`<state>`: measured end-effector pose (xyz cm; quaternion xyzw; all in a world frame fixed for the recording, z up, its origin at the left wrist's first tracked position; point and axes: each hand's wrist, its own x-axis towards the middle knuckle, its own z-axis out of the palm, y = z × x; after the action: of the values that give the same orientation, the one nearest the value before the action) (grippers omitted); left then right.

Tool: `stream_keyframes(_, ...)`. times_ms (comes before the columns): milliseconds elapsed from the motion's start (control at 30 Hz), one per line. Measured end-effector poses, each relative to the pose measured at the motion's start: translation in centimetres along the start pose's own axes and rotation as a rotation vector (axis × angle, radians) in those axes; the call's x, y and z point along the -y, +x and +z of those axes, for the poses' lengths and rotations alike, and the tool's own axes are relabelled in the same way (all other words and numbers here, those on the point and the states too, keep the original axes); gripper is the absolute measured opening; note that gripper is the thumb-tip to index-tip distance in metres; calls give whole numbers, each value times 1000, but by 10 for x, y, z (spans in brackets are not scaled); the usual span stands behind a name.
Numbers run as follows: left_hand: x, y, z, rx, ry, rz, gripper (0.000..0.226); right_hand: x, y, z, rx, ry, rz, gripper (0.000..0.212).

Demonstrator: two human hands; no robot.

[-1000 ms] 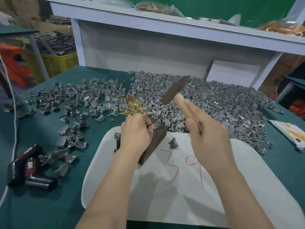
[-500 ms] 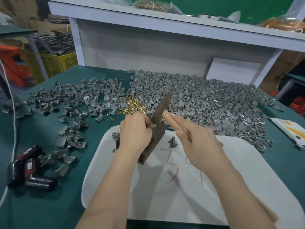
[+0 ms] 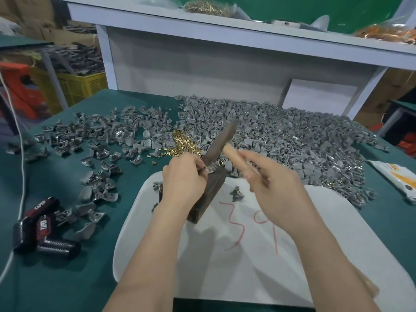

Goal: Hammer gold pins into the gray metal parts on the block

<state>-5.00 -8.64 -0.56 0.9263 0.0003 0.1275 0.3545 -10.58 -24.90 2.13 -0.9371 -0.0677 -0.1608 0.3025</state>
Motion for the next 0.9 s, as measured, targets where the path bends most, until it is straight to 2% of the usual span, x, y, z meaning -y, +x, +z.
stream_keyframes(67,1,0,1,-3,3,4,9,-6,2,-7,-126,74,30,39)
stream_keyframes(133,0,1,1,4,17,6,11,-10,4,-11,-168,28,47,41)
stream_keyframes(267,2,1,1,-2,13,4,8,-9,0,-4,-101,-21,30,41)
stream_keyframes(400,4,1,3,-17,-11,28,6,-4,-6,7,-195,-14,-124,55)
stream_keyframes(467,3,2,3,-17,10,23,6,0,-5,10,-92,-96,-154,65)
stream_keyframes(567,2,4,3,-10,45,15,7,-4,2,11,-30,-126,-72,47)
stream_keyframes(733,2,4,4,-3,70,5,10,-22,14,2,-118,37,86,39)
stream_keyframes(900,-8,4,0,-11,26,32,8,-53,27,-5,120,162,326,35)
